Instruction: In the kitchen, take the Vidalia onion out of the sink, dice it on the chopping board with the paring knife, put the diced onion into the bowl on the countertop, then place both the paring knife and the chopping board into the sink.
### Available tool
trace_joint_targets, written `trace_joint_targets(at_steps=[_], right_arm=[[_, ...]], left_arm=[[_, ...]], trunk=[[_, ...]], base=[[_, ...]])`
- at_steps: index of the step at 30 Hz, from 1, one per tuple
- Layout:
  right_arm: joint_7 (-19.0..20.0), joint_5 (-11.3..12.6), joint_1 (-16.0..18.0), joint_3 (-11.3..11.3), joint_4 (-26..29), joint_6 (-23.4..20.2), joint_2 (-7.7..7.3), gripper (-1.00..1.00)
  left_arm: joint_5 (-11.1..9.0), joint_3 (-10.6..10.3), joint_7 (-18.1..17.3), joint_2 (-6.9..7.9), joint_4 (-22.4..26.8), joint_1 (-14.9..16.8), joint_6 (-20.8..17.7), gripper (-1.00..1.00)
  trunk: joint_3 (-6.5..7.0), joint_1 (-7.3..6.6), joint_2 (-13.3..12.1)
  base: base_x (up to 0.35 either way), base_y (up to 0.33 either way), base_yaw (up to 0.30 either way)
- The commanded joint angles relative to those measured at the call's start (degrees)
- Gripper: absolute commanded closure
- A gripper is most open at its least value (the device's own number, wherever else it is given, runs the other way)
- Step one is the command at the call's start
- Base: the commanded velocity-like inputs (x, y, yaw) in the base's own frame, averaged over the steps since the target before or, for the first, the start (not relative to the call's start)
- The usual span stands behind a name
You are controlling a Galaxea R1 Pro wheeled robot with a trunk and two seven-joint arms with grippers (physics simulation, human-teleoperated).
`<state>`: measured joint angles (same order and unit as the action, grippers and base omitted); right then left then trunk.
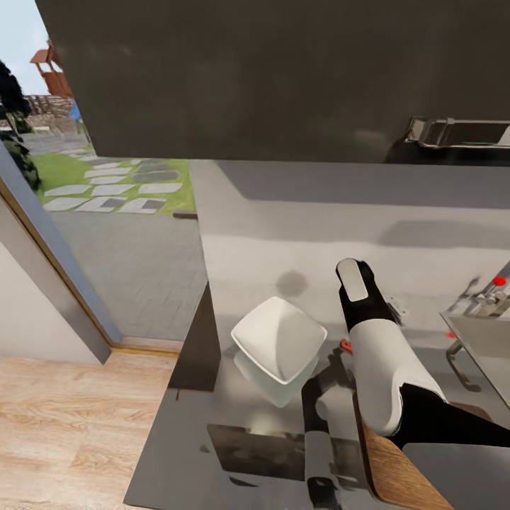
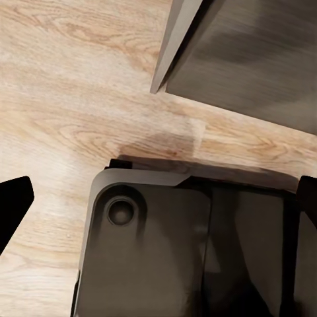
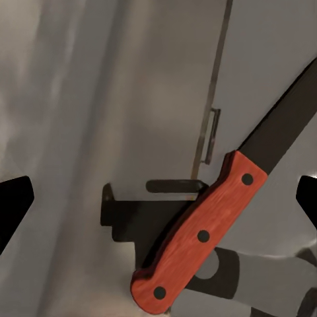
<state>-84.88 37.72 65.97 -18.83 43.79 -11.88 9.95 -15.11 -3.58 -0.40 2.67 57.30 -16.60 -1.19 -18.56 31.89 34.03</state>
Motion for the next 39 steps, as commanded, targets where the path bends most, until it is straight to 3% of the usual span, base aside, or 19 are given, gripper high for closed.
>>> trace_joint_targets(at_steps=[1, 14, 39], right_arm=[[-0.2, 0.1, 0.0, -0.2, 0.1, -0.6, 0.05, -1.0], [-0.1, 0.1, 0.0, -0.2, 0.1, -0.6, 0.05, -1.0], [-0.2, 0.1, 0.0, -0.2, 0.1, -0.6, 0.05, -1.0]], left_arm=[[-0.6, -0.1, 0.0, 0.05, 0.1, 0.0, -0.1, -1.0], [-0.5, -0.1, 0.0, 0.05, 0.2, 0.0, -0.1, -1.0], [-0.5, -0.1, -0.1, 0.05, 0.2, 0.0, -0.1, -1.0]], trunk=[[-0.17, 0.02, 0.1], [-1.21, 0.02, 0.1], [-1.28, 0.02, 0.1]], base=[[0.0, 0.0, 0.0], [-0.012, -0.024, 0.0], [-0.056, -0.015, 0.0]])
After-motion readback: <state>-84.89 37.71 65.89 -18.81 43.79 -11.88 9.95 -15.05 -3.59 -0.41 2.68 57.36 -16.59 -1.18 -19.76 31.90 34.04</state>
